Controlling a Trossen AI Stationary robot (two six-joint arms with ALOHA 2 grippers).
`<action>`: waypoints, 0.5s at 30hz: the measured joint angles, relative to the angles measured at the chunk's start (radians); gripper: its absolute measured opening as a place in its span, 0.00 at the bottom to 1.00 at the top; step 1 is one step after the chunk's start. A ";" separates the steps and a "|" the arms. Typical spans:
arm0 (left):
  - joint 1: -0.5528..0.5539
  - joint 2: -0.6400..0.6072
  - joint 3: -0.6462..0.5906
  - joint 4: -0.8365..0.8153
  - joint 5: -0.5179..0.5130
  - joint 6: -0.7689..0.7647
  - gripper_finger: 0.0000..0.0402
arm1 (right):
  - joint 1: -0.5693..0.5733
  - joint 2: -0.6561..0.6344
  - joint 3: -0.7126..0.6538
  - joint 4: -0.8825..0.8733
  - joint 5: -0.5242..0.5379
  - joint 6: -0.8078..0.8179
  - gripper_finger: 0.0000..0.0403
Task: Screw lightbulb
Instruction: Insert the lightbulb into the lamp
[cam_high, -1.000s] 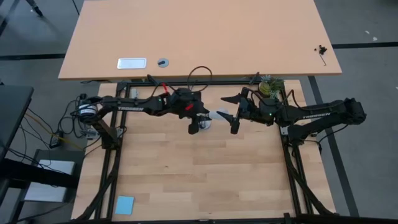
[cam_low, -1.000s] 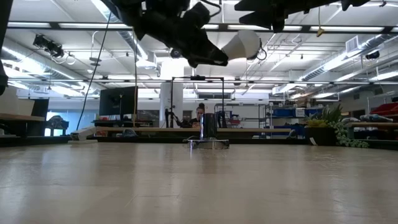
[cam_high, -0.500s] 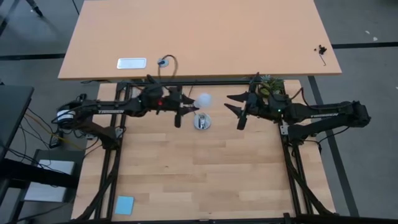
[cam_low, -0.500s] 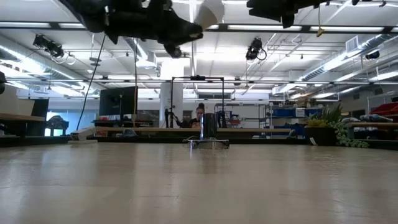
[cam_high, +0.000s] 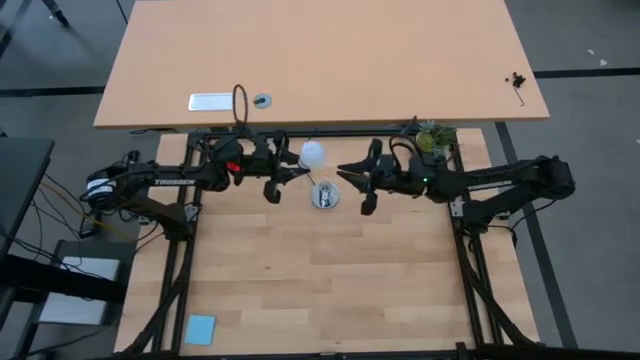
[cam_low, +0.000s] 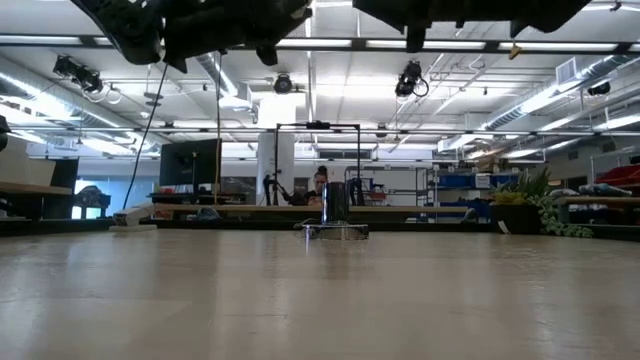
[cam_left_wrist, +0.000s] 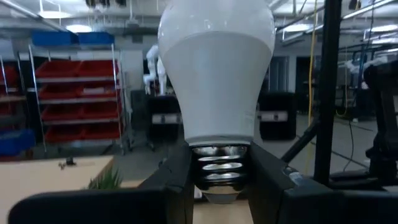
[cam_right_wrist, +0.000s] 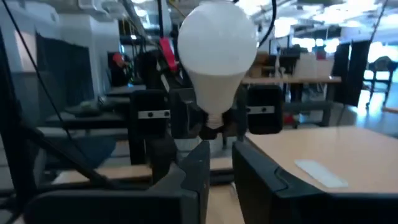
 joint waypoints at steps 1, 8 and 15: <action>0.000 0.000 0.000 0.006 0.000 0.000 0.24 | 0.000 0.019 0.000 0.037 -0.010 0.001 0.22; 0.000 0.001 0.000 -0.037 0.008 -0.001 0.24 | 0.000 0.115 0.046 0.178 -0.054 0.023 0.34; -0.002 0.007 0.001 -0.077 0.018 -0.001 0.24 | -0.009 0.183 0.149 0.156 -0.083 0.018 0.34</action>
